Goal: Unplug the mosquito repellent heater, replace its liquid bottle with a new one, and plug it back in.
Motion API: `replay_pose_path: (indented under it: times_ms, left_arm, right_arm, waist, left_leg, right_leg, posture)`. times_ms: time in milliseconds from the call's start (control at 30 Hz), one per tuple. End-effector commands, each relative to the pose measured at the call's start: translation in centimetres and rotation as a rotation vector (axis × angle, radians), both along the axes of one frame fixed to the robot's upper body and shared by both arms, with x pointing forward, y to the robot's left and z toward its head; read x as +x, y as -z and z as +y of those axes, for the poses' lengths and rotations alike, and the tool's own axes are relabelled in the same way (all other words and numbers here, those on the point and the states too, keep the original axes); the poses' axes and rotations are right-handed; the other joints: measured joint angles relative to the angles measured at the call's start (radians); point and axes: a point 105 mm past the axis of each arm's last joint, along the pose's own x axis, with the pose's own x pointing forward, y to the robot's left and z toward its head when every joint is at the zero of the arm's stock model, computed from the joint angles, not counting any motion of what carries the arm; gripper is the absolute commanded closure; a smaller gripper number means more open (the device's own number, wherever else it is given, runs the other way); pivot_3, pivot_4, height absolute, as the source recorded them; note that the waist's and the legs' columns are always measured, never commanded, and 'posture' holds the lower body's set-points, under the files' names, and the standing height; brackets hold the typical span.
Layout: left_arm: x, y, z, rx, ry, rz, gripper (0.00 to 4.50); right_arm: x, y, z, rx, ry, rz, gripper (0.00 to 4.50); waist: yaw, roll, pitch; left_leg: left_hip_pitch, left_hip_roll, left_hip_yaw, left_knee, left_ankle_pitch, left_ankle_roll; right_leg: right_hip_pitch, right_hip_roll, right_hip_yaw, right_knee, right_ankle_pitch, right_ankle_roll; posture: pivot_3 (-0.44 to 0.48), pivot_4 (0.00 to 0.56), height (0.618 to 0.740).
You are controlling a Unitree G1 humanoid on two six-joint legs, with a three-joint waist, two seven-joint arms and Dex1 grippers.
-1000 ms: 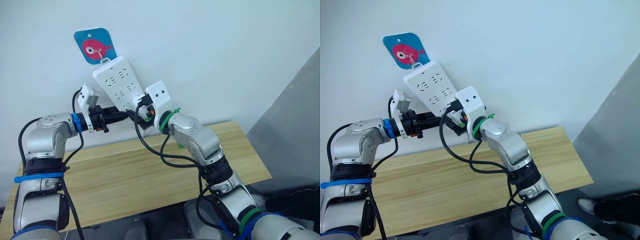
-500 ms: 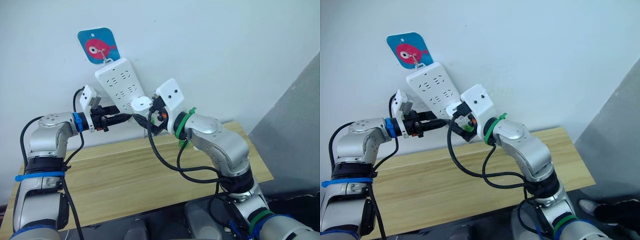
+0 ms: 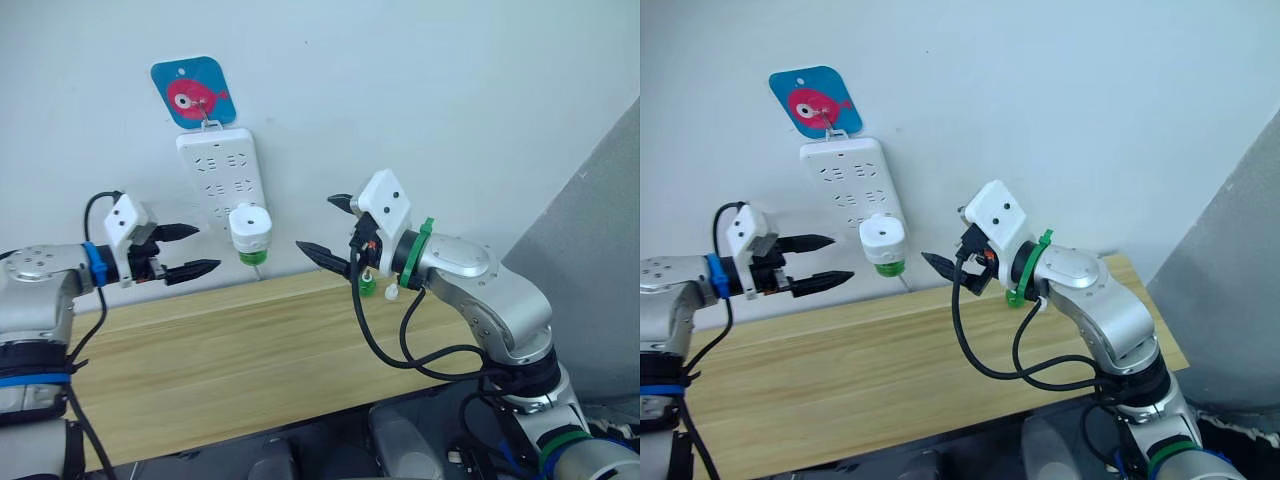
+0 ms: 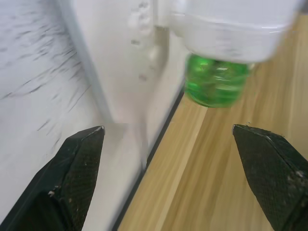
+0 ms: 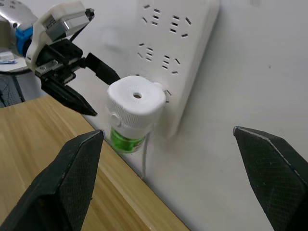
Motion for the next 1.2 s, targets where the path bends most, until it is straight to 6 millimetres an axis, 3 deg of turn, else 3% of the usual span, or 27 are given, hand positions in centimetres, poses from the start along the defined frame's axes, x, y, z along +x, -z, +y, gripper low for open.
replay_pose_path:
  times_ms: [33,233,333,467,633,700,900,1200]
  left_arm:
    - [-0.6,-1.8,1.0,0.051,0.013,-0.079,0.05]
    - [-2.7,-3.7,0.1,0.022,0.095,-0.044,0.05]
    - [-5.7,-4.1,-2.2,0.014,0.228,0.068,0.02]
    - [-8.1,-4.7,-4.0,0.068,0.338,0.131,0.02]
    - [-8.6,-6.3,-5.7,0.029,0.373,0.118,0.02]
    - [-8.4,-6.4,-5.8,0.019,0.354,0.094,0.02]
    - [-8.5,-5.4,-5.0,0.023,0.274,0.089,0.02]
    - [-8.4,-4.6,-4.4,-0.03,0.205,0.06,0.02]
  right_arm:
    - [-1.5,-1.2,0.7,0.029,-0.1,-0.068,0.0]
    - [-2.3,-0.7,1.2,0.014,-0.188,-0.049,0.0]
    - [-3.2,-0.3,1.8,0.017,-0.248,-0.02,0.57]
    - [-3.3,0.7,2.7,0.001,-0.271,0.002,1.95]
    - [-2.4,2.0,4.2,-0.019,-0.269,0.018,3.93]
    - [-2.3,2.5,4.9,-0.024,-0.281,0.029,4.44]
    - [-1.5,2.9,7.3,0.007,-0.245,0.017,4.44]
    - [0.1,3.5,8.5,0.046,-0.124,0.013,4.44]
  waist:
    - [0.004,0.0,0.0]
    - [0.025,-0.003,-0.002]
    - [0.027,-0.003,-0.002]
    - [0.036,-0.003,-0.002]
    - [0.057,-0.003,-0.002]
    - [0.063,-0.003,-0.002]
    - [0.07,-0.003,-0.002]
    - [0.083,-0.006,-0.003]
  left_leg:
    - [0.0,0.0,0.0,0.0,0.0,0.0]
    - [0.0,0.0,0.0,0.0,0.0,0.0]
    - [0.0,0.0,0.0,0.0,0.0,0.0]
    - [0.001,0.001,0.001,0.0,0.0,0.0]
    - [0.004,0.002,0.001,0.0,0.0,0.0]
    - [0.005,0.003,0.001,0.0,0.0,0.0]
    - [0.006,0.005,0.002,0.0,0.0,0.0]
    - [0.006,0.005,0.001,0.0,0.0,0.0]
  right_leg:
    - [0.0,0.0,0.0,0.0,0.0,0.0]
    - [0.0,0.0,0.0,0.0,0.0,0.0]
    - [0.0,0.0,0.0,0.0,0.0,0.0]
    - [0.0,0.0,0.0,0.001,0.0,0.0]
    - [0.001,0.004,0.001,0.005,-0.003,-0.001]
    - [0.001,0.004,0.0,0.007,-0.005,0.0]
    - [0.0,0.007,0.002,0.008,-0.003,-0.003]
    - [0.001,0.007,0.001,0.008,-0.003,-0.005]
  posture:
    - [-0.136,0.102,0.72]
    - [-0.107,0.1,0.72]
    - [-0.089,0.102,0.72]
    - [-0.068,0.103,0.72]
    - [-0.061,0.112,0.72]
    - [-0.061,0.116,0.72]
    - [-0.054,0.127,0.72]
    - [-0.051,0.119,0.72]
